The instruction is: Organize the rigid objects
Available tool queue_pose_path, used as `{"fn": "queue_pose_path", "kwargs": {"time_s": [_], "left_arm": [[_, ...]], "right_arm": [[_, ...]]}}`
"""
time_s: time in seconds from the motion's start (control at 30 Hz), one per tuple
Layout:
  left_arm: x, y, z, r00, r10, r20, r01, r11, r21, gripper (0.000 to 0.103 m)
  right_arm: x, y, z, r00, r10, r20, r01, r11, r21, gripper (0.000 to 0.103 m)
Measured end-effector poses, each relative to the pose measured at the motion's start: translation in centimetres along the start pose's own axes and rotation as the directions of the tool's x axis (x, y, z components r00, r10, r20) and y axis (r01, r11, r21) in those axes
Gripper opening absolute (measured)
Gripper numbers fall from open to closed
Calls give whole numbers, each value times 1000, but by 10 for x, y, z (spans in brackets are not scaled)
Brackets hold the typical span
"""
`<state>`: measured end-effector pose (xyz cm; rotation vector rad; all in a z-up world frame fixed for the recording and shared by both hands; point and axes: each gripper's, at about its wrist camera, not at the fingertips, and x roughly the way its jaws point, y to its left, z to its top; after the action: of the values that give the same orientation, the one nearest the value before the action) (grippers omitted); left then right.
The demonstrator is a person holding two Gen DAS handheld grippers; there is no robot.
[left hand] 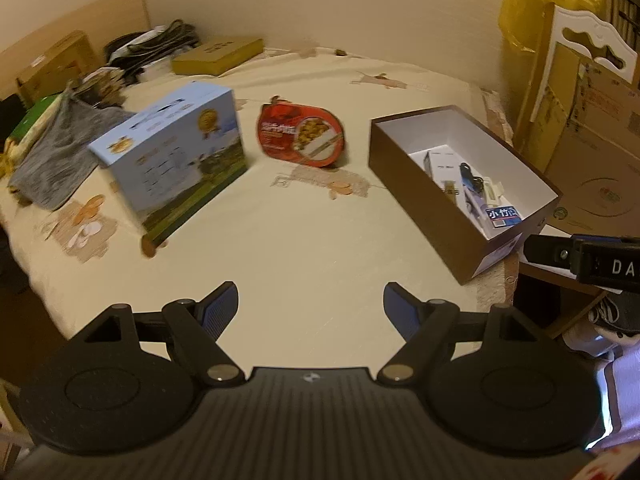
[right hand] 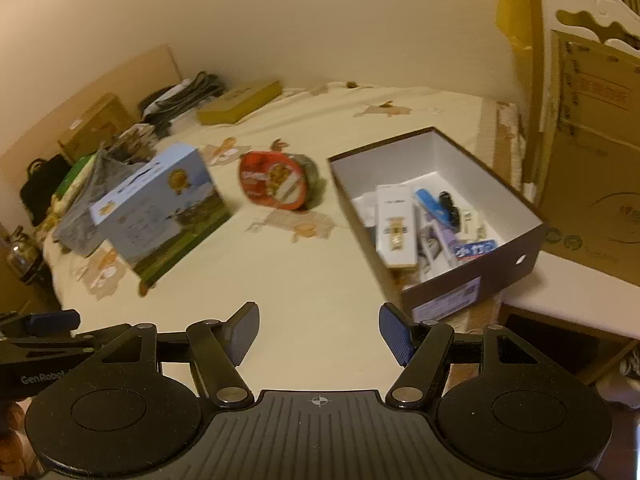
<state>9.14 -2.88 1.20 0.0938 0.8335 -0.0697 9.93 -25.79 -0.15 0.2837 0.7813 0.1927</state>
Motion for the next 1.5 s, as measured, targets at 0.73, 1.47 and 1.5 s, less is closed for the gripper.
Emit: {"fn": "queue_pose_path", "kwargs": {"time_s": [0.73,1.47,1.5], "left_arm": [[-53,21,-49,1000,24,-8,-25,998,-55,77],[-52,15,-57,999,21,-24,-22,999,-50,76],[-52,15,-57,999,21,-25,-22,998,-50,76]], "right_arm": [[-22,44,-51,993,61,-97,-70,994,-90,64],[-17,48,-61,989,70,-132,-84,991,-104,64],[-17,48,-61,989,70,-132,-84,991,-104,64]]}}
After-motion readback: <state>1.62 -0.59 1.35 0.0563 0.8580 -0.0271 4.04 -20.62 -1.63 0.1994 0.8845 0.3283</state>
